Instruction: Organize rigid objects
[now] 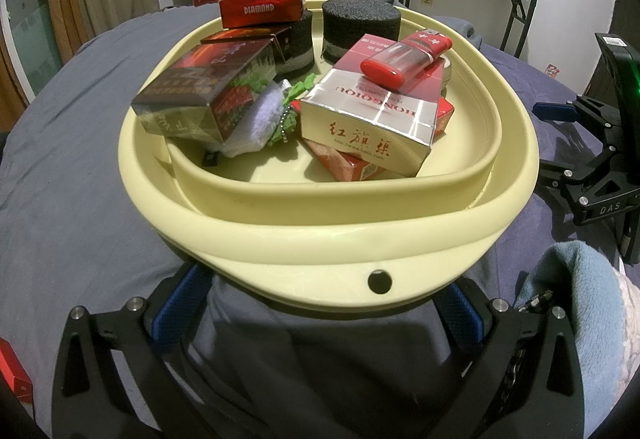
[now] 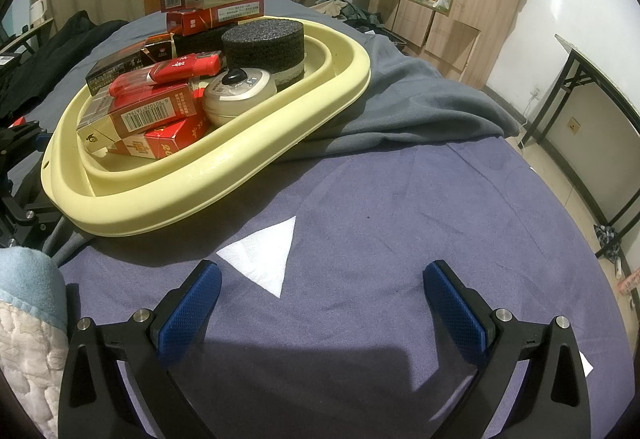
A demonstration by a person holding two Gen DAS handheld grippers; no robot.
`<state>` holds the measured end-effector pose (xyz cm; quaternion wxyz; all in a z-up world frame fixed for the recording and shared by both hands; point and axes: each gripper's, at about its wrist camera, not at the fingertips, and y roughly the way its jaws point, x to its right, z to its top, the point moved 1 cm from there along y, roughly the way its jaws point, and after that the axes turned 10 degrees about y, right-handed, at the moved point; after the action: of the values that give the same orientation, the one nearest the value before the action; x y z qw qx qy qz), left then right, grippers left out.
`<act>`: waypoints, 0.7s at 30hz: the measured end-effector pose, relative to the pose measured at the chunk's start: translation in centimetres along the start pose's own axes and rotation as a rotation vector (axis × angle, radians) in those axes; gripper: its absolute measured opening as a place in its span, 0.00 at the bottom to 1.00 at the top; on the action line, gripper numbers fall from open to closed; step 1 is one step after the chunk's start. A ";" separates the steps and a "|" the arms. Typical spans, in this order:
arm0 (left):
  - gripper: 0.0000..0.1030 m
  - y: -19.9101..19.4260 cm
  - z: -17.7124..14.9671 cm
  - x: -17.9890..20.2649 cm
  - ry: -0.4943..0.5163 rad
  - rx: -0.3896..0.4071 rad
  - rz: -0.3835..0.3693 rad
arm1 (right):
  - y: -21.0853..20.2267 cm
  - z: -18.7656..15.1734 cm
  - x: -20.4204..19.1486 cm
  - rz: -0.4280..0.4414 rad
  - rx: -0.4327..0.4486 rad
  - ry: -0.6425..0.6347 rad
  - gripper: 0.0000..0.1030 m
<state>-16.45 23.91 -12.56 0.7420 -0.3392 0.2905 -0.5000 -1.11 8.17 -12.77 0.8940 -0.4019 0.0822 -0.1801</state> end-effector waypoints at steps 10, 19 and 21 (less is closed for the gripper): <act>1.00 0.0 0.0 0.0 0.001 0.000 0.001 | 0.0 0.0 0.0 0.000 0.000 0.000 1.00; 1.00 0.3 0.0 0.0 -0.001 -0.001 0.004 | 0.0 0.0 0.0 0.000 0.000 0.000 1.00; 1.00 0.3 0.0 0.2 -0.001 -0.001 0.004 | 0.0 0.0 0.0 0.000 0.000 0.001 1.00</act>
<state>-16.24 23.76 -12.81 0.7429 -0.3393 0.2915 -0.4980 -1.17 8.16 -12.78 0.8940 -0.4019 0.0824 -0.1801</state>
